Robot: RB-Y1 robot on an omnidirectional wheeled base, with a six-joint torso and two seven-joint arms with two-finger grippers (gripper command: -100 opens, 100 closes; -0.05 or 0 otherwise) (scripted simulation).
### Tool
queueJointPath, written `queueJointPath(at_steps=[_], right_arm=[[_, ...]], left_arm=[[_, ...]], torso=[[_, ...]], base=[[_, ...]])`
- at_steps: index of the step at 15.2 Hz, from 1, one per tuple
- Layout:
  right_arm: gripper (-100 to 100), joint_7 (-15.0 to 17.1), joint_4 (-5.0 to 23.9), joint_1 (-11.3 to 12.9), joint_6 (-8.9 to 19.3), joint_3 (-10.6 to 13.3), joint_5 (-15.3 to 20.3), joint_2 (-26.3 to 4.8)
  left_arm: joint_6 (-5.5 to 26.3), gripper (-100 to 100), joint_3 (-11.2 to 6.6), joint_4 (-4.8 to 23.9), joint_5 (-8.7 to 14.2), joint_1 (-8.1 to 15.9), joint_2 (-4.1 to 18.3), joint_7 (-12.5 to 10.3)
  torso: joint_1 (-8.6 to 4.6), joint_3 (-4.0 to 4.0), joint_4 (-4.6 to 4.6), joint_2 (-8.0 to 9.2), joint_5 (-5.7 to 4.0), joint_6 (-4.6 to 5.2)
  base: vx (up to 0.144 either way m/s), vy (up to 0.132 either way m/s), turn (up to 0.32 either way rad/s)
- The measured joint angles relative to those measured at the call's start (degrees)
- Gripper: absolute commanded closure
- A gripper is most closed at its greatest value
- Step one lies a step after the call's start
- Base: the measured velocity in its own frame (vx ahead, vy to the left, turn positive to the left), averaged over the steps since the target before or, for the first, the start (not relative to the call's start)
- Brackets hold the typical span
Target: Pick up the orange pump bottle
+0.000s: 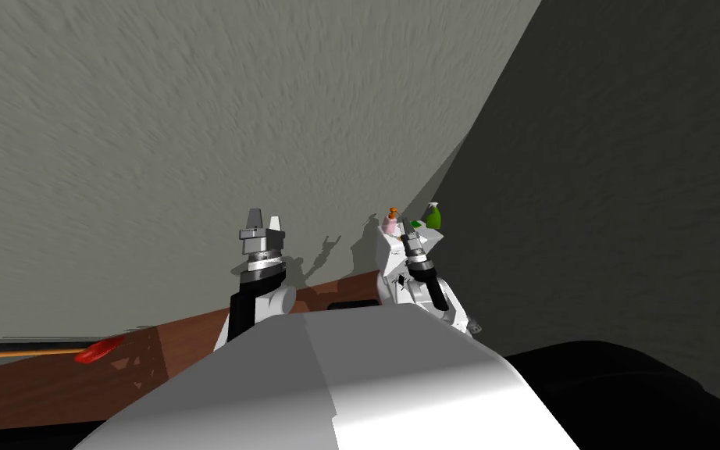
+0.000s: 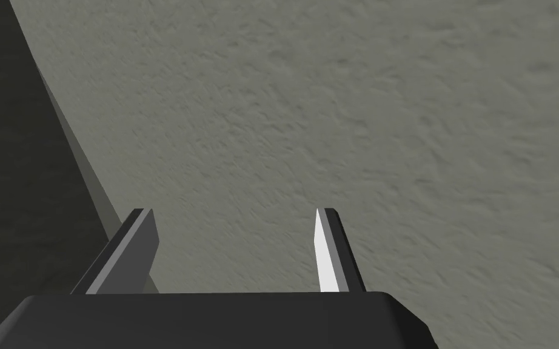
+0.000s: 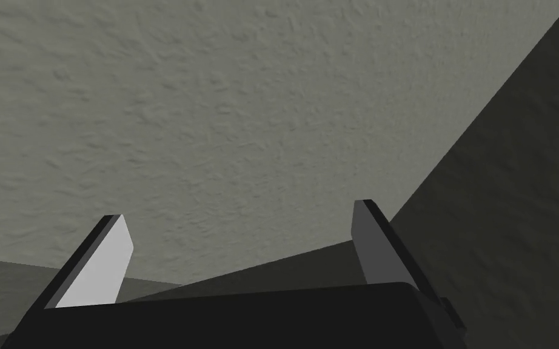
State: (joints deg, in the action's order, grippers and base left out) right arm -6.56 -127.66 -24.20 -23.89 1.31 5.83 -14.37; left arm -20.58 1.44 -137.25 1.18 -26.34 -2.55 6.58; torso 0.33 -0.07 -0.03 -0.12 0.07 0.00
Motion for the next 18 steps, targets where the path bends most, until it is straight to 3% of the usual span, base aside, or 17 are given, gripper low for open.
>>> queueJointPath(at_steps=[11,18], right_arm=[[-100,-4.0,7.0,3.1,9.7,-3.9,7.6,-10.9],[-100,-7.8,13.6,5.8,16.5,-6.5,12.6,-17.3]], left_arm=[[0.0,0,0.0,0.0,0.0,0.0,0.0,0.0],[0.0,0,0.0,0.0,0.0,0.0,0.0,0.0]], torso=[[0.08,-0.04,-0.01,-0.07,0.03,-0.01],[0.22,-0.11,-0.04,-0.18,0.05,0.0]], base=[[0.037,0.104,-0.033],[0.056,0.123,-0.022]])
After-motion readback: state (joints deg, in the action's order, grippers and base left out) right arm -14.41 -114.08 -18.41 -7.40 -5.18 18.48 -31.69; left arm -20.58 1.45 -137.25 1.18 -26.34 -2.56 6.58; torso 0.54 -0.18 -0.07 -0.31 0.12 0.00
